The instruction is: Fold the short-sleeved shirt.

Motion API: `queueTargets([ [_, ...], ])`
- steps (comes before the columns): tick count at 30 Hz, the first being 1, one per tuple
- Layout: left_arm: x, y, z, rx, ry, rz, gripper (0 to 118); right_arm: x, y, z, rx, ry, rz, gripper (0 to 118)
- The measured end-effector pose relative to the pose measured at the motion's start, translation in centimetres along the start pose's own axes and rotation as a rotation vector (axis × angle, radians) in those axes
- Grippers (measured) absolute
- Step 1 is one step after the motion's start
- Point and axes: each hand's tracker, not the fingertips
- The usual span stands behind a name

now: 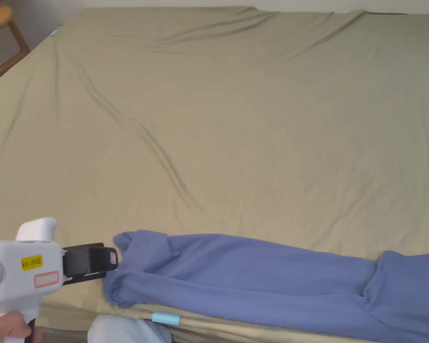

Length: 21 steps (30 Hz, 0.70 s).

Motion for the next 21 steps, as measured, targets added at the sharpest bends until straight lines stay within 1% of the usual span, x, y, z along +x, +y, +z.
queueTargets([
  [1,-1.0,0.1,-0.9,-0.024,-0.026,-0.008,76,-0.7,0.1,0.0,0.003,-0.005,0.023,0],
  [2,-1.3,0.2,-1.0,-0.010,-0.040,-0.008,27,-1.2,-0.3,-0.1,0.024,-0.028,0.022,0],
  [3,-1.5,0.6,-1.4,-0.020,-0.068,-0.009,0,-1.8,-0.3,-0.3,0.051,-0.044,0.031,0],
  [4,-1.7,0.8,-2.1,-0.020,-0.068,0.005,0,-2.2,-0.1,-0.6,0.030,-0.038,0.029,0],
  [5,0.0,0.9,-1.7,0.002,-0.072,0.021,0,-2.4,0.0,-0.9,0.017,-0.018,0.022,0],
  [6,-0.3,1.6,-2.2,-0.022,-0.083,0.041,0,-2.3,-0.2,-1.4,0.013,0.004,0.003,0],
  [7,-0.6,2.0,-2.6,-0.049,-0.105,0.068,0,-2.6,-0.2,-1.7,0.010,0.007,0.001,0],
  [8,-0.9,2.3,-2.9,-0.043,-0.136,0.093,0,-2.9,-0.2,-1.8,0.005,0.010,0.008,0],
  [10,-2.0,2.4,-4.0,-0.092,-0.216,0.118,0,-4.2,-0.1,-1.9,0.003,0.006,0.032,0],
  [11,-2.3,2.5,-4.4,-0.091,-0.228,0.140,0,-4.3,-0.1,-2.0,0.001,0.010,0.034,0],
  [12,-2.8,2.9,-5.0,-0.096,-0.220,0.131,0,-4.4,0.0,-2.1,-0.007,0.016,0.033,0],
  [13,-3.5,3.5,-5.9,-0.115,-0.229,0.115,4,-4.5,0.0,-2.3,-0.010,0.018,0.030,0],
  [14,-3.7,3.8,-6.5,-0.133,-0.228,0.100,38,-5.2,-0.4,-2.2,-0.019,0.023,0.033,0],
  [15,-3.9,4.0,-7.2,-0.163,-0.230,0.093,90,-5.3,-0.4,-2.3,-0.022,0.024,0.033,0],
  [16,-4.1,4.1,-8.2,-0.229,-0.253,0.094,118,-5.4,-0.5,-2.5,-0.026,0.022,0.032,0],
  [17,-4.1,3.7,-8.8,-0.184,-0.345,0.154,114,-5.5,-0.5,-2.6,-0.029,0.019,0.034,0],
  [18,-4.6,3.5,-9.5,-0.258,-0.351,0.156,110,-5.1,0.1,-2.6,-0.033,0.019,0.040,0],
  [20,-5.3,3.1,-11.0,-0.286,-0.475,0.201,107,-5.1,0.1,-2.8,-0.043,0.017,0.043,0],
  [21,-3.4,3.2,-10.6,-0.322,-0.541,0.211,107,-5.1,0.1,-2.9,-0.048,0.016,0.043,0],
])
